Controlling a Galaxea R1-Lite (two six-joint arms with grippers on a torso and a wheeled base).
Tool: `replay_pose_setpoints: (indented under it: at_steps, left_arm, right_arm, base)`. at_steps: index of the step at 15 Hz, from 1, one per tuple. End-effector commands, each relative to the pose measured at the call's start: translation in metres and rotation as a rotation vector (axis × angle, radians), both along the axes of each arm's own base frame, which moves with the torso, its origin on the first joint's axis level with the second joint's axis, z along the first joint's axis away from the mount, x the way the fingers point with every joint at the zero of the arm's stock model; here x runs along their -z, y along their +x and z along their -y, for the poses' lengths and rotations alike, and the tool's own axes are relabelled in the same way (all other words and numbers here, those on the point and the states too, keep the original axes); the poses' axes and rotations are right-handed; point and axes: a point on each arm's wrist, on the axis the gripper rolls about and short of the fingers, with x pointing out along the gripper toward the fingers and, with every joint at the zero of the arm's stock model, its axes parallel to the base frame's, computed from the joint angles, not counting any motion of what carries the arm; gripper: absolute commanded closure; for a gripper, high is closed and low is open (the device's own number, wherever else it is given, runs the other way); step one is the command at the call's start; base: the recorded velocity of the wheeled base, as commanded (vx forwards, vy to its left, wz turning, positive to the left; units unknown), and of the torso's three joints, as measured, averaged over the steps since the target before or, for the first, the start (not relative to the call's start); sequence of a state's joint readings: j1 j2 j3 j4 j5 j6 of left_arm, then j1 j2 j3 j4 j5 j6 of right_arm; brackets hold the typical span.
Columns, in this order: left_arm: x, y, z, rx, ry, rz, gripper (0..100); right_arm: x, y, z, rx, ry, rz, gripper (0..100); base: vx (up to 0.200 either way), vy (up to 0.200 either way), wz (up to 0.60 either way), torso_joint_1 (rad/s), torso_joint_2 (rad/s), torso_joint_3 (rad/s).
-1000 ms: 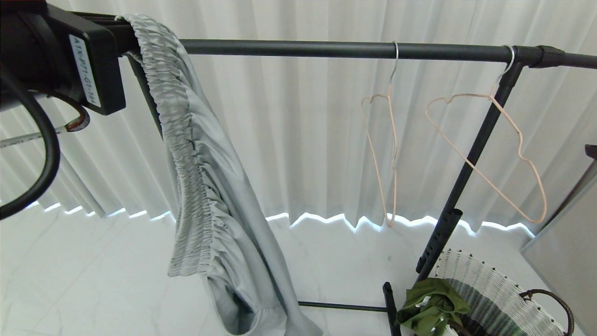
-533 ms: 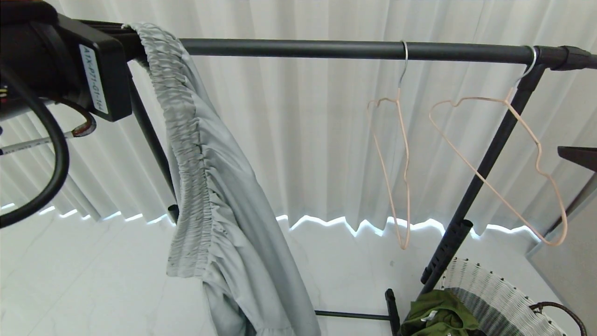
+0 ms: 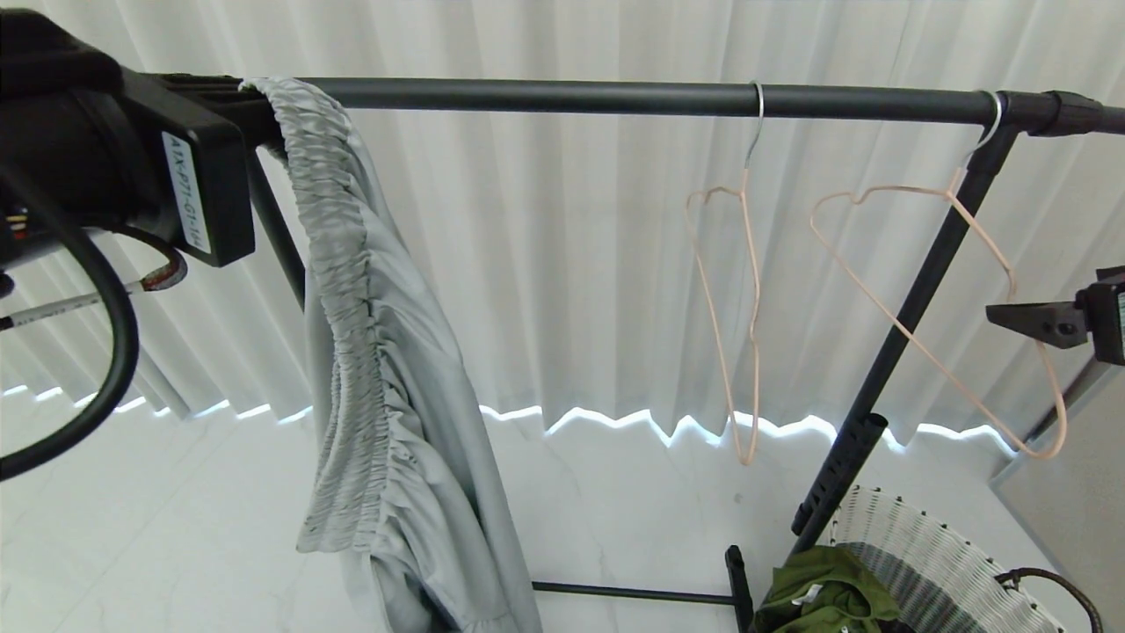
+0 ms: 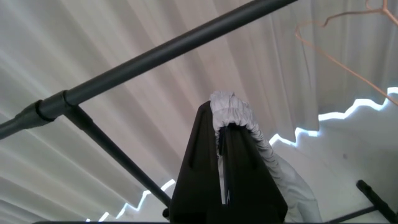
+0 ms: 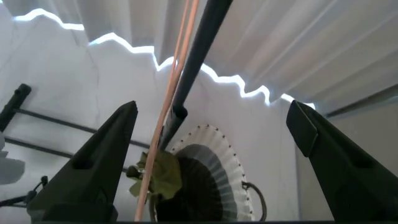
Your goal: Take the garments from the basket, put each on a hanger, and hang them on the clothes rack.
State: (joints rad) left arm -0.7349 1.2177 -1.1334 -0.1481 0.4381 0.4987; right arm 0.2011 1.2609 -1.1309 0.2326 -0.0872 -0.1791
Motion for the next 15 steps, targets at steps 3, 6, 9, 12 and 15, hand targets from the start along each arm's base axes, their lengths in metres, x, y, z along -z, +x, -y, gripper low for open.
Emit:
replay_pose_setpoints:
  at_steps: [3, 6, 9, 12, 15]
  left_arm:
    - [0.004, -0.003, -0.003, -0.001, 0.005, -0.005, 100]
    - [0.007, -0.002, -0.002, -0.001, 0.013, -0.014, 100]
    - [0.010, -0.002, -0.002, -0.001, 0.017, -0.022, 100]
    - [0.011, -0.001, -0.001, -0.001, 0.021, -0.025, 100]
    - [0.011, -0.002, -0.001, -0.001, 0.021, -0.025, 100]
  right_arm:
    - [0.011, 0.040, -0.018, 0.016, 0.010, -0.078, 0]
    - [0.010, 0.049, -0.027, 0.038, 0.084, -0.103, 0]
    - [0.006, 0.049, -0.027, 0.122, 0.081, -0.108, 0]
    - [0.007, 0.048, -0.029, 0.130, 0.102, -0.121, 0]
    - [0.010, 0.049, -0.033, 0.161, 0.147, -0.131, 0]
  base:
    - [0.000, 0.000, 0.00, 0.000, 0.00, 0.000]
    - [0.000, 0.000, 0.00, 0.000, 0.00, 0.000]
    - [0.000, 0.000, 0.00, 0.000, 0.00, 0.000]
    - [0.000, 0.000, 0.00, 0.000, 0.00, 0.000]
    - [0.000, 0.000, 0.00, 0.000, 0.00, 0.000]
